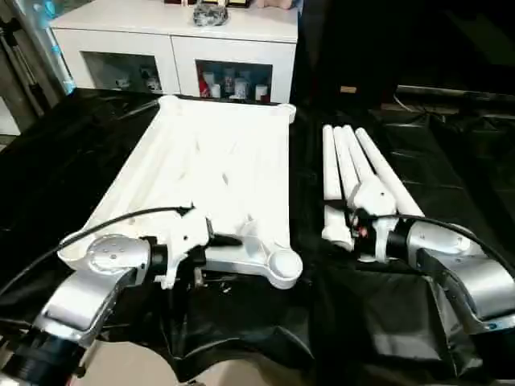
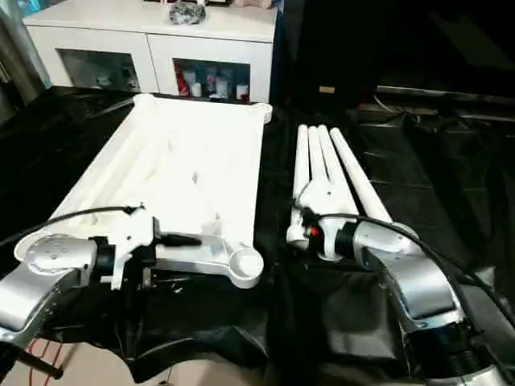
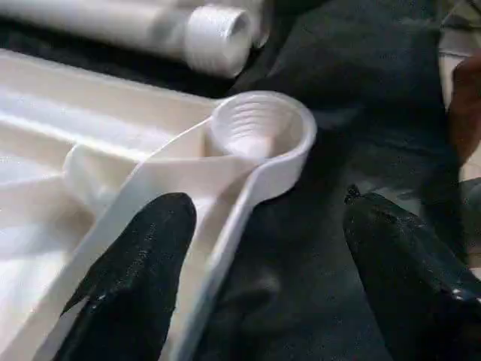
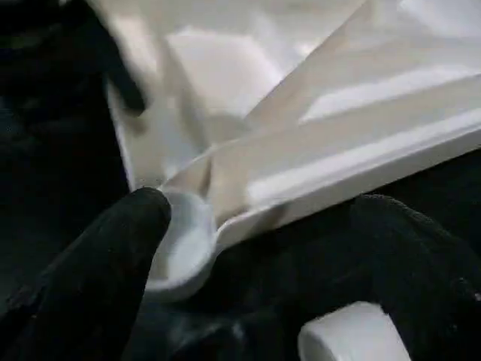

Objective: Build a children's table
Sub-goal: Move to table

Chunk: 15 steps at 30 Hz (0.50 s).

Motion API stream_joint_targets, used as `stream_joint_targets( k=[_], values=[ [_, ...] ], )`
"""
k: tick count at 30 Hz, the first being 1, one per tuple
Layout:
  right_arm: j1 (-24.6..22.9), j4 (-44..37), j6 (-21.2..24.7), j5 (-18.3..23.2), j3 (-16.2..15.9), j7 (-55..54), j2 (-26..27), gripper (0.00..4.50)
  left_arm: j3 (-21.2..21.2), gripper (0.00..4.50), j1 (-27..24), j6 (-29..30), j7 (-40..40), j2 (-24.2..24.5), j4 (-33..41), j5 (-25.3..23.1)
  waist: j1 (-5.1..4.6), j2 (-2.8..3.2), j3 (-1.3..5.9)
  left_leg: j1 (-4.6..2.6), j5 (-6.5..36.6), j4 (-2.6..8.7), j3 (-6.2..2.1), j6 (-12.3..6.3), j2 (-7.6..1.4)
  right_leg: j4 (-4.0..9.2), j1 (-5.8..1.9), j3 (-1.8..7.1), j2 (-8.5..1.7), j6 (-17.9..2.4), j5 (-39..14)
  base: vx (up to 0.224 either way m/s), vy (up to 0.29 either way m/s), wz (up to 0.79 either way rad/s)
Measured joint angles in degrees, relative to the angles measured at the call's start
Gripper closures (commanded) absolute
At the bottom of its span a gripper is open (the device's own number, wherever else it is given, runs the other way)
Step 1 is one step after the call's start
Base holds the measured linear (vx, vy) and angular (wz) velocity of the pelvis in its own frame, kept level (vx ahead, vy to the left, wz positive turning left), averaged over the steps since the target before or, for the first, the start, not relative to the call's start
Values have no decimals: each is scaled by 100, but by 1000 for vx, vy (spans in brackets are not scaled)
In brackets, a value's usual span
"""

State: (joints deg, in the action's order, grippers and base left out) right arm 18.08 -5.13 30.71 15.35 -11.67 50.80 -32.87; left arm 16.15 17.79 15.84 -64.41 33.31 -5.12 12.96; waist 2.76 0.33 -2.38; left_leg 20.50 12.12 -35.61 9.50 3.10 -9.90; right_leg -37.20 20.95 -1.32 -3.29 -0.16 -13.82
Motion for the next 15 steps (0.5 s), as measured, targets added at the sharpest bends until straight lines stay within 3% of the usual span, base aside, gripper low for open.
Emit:
stream_joint_targets(
  k=[2, 4, 7, 8, 12, 15],
  values=[
    [32, -86, 74, -1, -10, 78, -32, 11, 25, 133, 166, -42, -34, -4, -184, -85, 8, -1, -1, 1, -1, 2, 5, -1, -2, 8, 1, 4, 0, 2, -2, 0, 0, 0],
    [68, -95, 150, 2, -14, 159, -45, 11, 91, 174, 295, -118, -101, -3, -328, -151, 12, -5, -2, 10, 0, 4, 16, -5, -1, 17, 10, 13, 0, 5, -3, 0, 0, 0],
    [110, -95, 227, 24, -23, 290, -71, 11, 195, 170, 340, -144, -258, -2, -467, -217, 11, -6, -3, 49, 2, 6, 25, -14, 0, 21, 49, 19, 0, 5, -3, 0, 0, 0],
    [117, -96, 245, 39, -39, 322, -92, 11, 236, 203, 348, -145, -302, 1, -525, -260, 19, -7, -4, 61, -7, 6, 25, -27, 0, 19, 62, 19, 0, 5, -3, 0, 0, 0],
    [144, -109, 284, 61, -173, 415, -142, 11, 385, 210, 469, -202, -478, 20, -761, -380, 59, -8, -4, 71, -14, 6, 25, -35, -4, 13, 79, 18, 1, 5, -3, 0, 0, 0],
    [190, -146, 286, 48, -207, 432, -137, 11, 403, 261, 509, -308, -527, 31, -802, -453, 59, -7, -4, 69, -4, 6, 30, -19, -4, 13, 77, 21, 1, 5, -3, 0, 0, 0]
  ],
)
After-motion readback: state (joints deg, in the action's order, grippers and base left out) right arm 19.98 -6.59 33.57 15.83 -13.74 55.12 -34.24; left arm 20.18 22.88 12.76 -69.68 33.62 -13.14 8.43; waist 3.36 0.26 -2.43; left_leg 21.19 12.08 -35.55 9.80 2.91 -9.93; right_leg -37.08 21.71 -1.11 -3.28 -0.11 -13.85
